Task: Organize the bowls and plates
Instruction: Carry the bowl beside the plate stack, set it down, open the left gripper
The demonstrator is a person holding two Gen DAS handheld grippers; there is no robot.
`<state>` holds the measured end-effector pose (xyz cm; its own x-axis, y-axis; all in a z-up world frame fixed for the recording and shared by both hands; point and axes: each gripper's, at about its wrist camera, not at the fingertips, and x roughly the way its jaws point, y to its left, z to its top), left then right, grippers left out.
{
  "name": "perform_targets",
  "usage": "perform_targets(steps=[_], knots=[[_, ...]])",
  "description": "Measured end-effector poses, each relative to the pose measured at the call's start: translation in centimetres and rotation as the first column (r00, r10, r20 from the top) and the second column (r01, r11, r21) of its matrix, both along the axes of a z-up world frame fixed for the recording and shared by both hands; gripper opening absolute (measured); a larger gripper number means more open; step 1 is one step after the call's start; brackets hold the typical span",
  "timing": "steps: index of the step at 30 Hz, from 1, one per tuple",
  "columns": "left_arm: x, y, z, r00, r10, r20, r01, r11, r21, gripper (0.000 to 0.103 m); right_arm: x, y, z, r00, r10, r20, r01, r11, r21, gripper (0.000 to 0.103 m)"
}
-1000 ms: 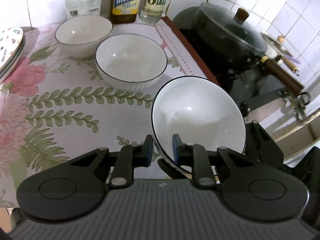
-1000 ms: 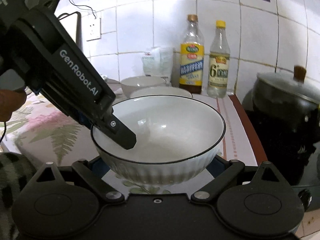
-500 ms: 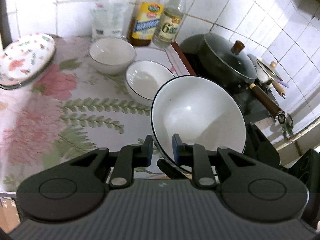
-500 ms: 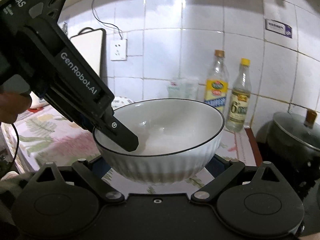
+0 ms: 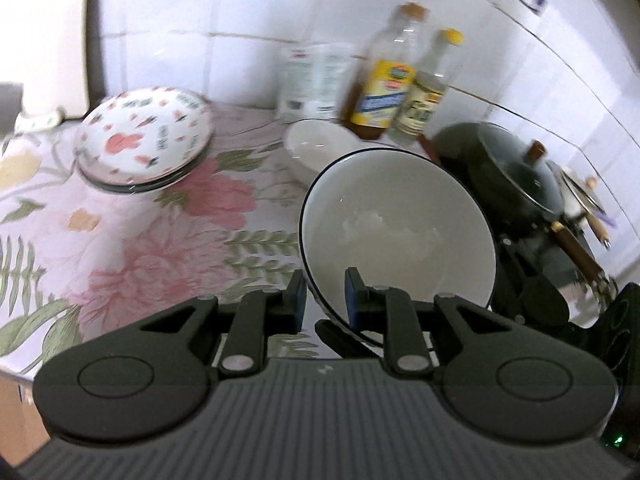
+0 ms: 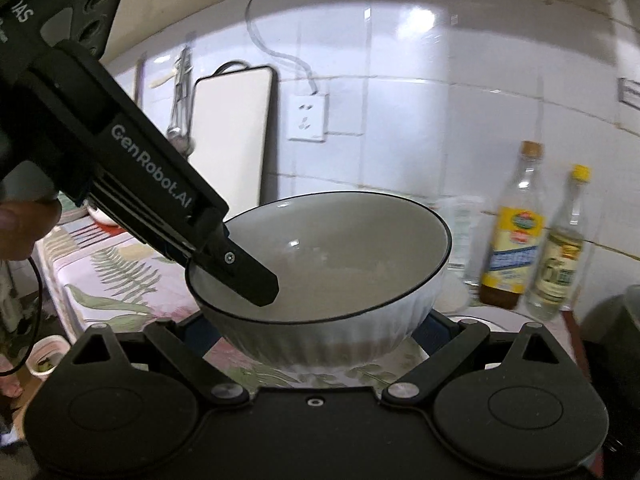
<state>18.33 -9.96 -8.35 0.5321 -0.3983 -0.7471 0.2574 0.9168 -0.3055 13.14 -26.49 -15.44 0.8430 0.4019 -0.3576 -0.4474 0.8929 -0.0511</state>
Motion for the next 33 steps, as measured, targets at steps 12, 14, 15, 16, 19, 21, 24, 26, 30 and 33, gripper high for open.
perform_targets(steps=[12, 14, 15, 16, 19, 21, 24, 26, 30, 33], knots=[[5.6, 3.9, -5.6, 0.994, 0.091, -0.066, -0.089, 0.996, 0.031, 0.018, 6.7, 4.5, -3.6, 0.989, 0.075, -0.124, -0.077, 0.997, -0.005, 0.099], [6.6, 4.0, -7.0, 0.99, 0.109, -0.086, -0.106, 0.994, 0.036, 0.018, 7.8, 4.8, -4.5, 0.984, 0.077, -0.164, -0.079, 0.997, -0.008, 0.099], [7.0, 4.1, -7.5, 0.988, 0.117, -0.1, -0.114, 0.993, 0.037, 0.018, 8.2, 4.9, -5.0, 0.982, 0.082, -0.173, -0.086, 0.996, -0.017, 0.099], [7.5, 4.1, -8.1, 0.987, 0.122, -0.109, -0.118, 0.992, 0.039, 0.018, 8.5, 5.0, -5.5, 0.981, 0.083, -0.175, -0.088, 0.996, -0.021, 0.099], [8.4, 4.4, -9.4, 0.983, 0.136, -0.123, -0.132, 0.991, 0.034, 0.018, 9.4, 5.1, -6.5, 0.977, 0.079, -0.197, -0.083, 0.996, -0.012, 0.099], [8.9, 4.3, -10.0, 0.983, 0.142, -0.116, -0.14, 0.99, 0.031, 0.018, 10.0, 5.1, -7.0, 0.976, 0.074, -0.205, -0.075, 0.997, -0.001, 0.099], [9.4, 3.9, -10.6, 0.986, 0.141, -0.091, -0.136, 0.989, 0.054, 0.018, 10.8, 5.1, -7.8, 0.977, 0.064, -0.205, -0.063, 0.998, 0.01, 0.099], [9.8, 3.8, -11.2, 0.984, 0.149, -0.1, -0.143, 0.988, 0.064, 0.018, 11.3, 5.2, -8.3, 0.975, 0.062, -0.215, -0.064, 0.998, -0.001, 0.099], [9.9, 3.6, -11.7, 0.983, 0.156, -0.095, -0.148, 0.986, 0.078, 0.018, 12.1, 5.4, -8.6, 0.966, 0.06, -0.252, -0.066, 0.998, -0.017, 0.099], [9.8, 3.6, -11.9, 0.981, 0.162, -0.103, -0.155, 0.985, 0.07, 0.022, 12.3, 5.7, -8.6, 0.958, 0.044, -0.284, -0.064, 0.996, -0.06, 0.1]])
